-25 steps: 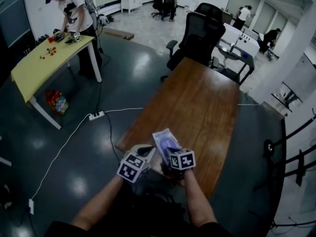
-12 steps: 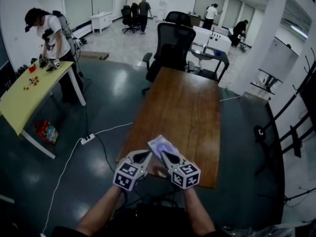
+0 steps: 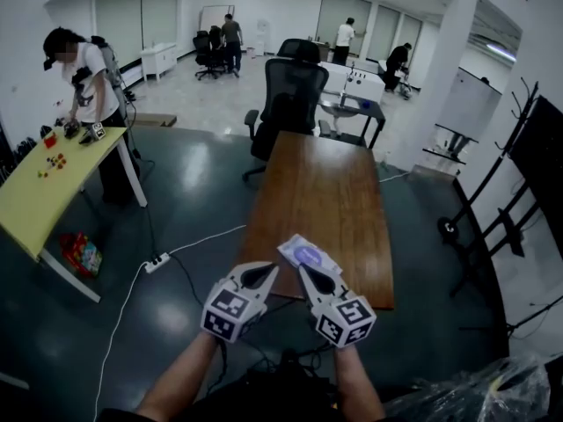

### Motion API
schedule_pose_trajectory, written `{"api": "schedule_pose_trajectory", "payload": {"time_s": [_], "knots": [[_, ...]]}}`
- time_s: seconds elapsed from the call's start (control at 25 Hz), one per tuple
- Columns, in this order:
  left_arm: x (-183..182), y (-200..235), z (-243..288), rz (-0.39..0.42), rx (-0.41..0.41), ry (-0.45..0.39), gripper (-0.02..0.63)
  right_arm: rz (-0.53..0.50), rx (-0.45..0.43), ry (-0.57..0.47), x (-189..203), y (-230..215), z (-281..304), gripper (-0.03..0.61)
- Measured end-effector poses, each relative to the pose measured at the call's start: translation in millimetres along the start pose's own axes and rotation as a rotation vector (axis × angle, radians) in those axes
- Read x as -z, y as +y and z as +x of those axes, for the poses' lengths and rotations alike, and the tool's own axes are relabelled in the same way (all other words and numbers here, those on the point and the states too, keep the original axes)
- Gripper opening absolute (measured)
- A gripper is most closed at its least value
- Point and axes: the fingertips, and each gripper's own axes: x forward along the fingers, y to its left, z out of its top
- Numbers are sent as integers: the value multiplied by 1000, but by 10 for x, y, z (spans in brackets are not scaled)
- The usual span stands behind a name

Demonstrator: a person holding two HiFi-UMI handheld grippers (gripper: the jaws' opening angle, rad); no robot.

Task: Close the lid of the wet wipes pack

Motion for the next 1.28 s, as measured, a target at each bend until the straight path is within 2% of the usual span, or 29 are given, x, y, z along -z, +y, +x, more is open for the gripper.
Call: {"api": "schedule_pose_trajectory", "payload": {"time_s": [0.28,0.56,0.84,1.28], "knots": [[32,-107,-579,-7,54,-22,6,-21,52,-16,-37,579,-254,9],[26,-230,-877,8,106,-37,6,-24,115,-48,-94,896,-446,9],[-18,-340,-1012,9,141,-51,6,-31,137,-54,-142,1065,-558,9],[14,-409,-1057,7,145,-52,6,-16,162,-55,-96,1125,-676,9]]}}
